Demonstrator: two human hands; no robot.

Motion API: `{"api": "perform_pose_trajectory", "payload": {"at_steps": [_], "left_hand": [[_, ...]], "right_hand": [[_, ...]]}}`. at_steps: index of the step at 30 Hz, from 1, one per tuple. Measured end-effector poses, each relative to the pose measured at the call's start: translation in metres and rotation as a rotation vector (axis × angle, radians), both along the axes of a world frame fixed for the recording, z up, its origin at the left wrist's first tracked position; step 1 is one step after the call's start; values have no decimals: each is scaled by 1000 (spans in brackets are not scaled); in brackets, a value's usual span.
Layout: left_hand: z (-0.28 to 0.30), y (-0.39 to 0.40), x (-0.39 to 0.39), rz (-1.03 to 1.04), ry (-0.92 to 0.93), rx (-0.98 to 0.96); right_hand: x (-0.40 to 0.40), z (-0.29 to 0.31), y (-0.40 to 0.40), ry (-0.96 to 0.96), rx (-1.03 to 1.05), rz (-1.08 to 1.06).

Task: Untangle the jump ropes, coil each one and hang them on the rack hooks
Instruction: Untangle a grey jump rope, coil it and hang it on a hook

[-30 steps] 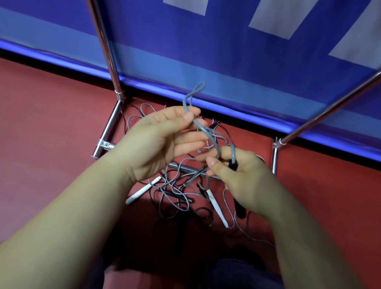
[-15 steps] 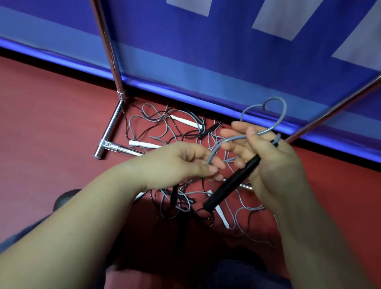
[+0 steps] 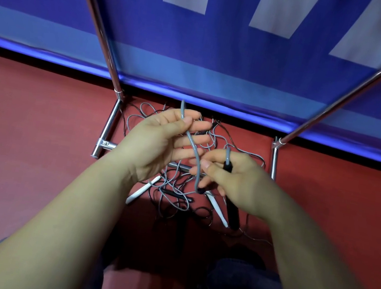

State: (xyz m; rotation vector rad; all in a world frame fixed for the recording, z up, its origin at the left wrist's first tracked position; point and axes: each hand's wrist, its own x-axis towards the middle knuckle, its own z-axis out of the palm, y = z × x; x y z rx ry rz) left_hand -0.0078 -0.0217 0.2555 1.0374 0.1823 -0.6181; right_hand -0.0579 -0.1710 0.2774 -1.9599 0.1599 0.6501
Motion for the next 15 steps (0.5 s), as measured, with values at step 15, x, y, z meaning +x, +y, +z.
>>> {"api": "perform_pose_trajectory", "payload": {"at_steps": [15], "left_hand": [[-7, -6, -10, -369, -62, 337]], "right_hand": [[10, 1, 0, -54, 494, -450]]}}
